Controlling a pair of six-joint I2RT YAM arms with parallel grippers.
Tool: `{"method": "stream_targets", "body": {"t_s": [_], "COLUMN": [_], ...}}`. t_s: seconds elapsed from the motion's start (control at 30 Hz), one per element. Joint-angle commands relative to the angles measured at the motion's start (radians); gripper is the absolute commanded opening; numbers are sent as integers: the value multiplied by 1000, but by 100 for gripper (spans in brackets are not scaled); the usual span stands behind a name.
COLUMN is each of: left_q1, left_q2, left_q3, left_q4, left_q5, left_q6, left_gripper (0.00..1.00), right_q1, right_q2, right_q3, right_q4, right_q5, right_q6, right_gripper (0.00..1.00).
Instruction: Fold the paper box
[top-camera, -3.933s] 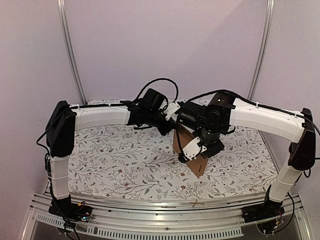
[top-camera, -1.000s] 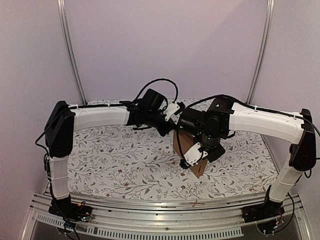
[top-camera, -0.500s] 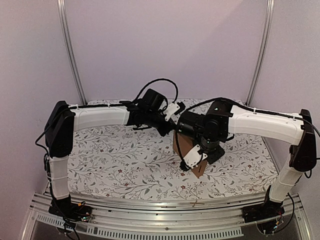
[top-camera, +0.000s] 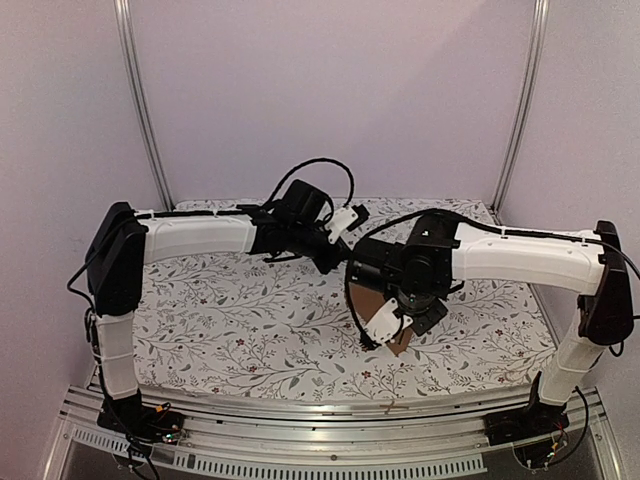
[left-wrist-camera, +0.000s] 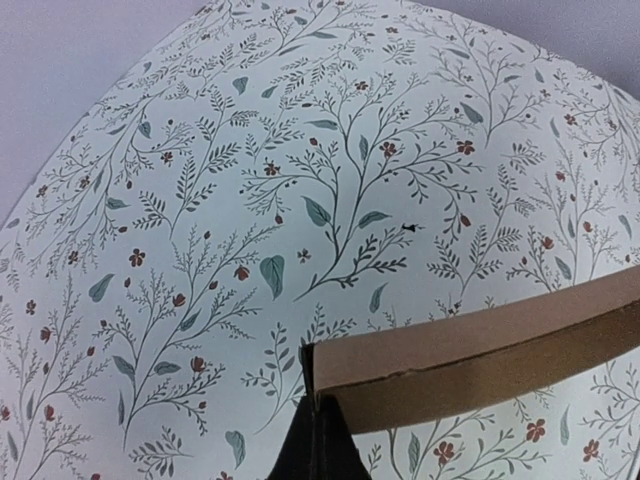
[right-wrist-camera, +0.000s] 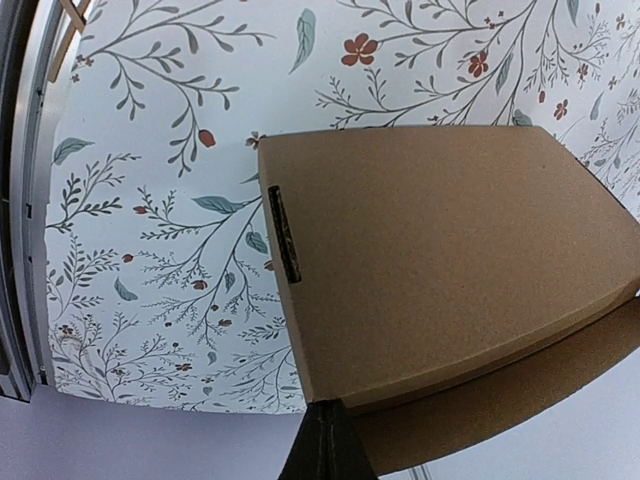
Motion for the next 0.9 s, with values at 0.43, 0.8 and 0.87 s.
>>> {"method": "stream_targets", "body": {"t_s": [0.43,0.8,0.87], "left_q1": [-32,-32,-32], "left_q2": [-32,-36,-38], "left_q3": [-158,-151,-153], "left_q4": [46,36,36], "left_q5": [-78,-86,-87], "left_q6": [-18,-14,-15], "left_gripper": [0,0,0], "right_q1": [33,27,3], "right_q2": [20,-34,-47], "right_q3": [29,261,263], "right_q4": [-362,-417,-394], "right_q5": [-107,-275,-295], "right_q6": [85,100,108], "right_gripper": [7,21,22]}}
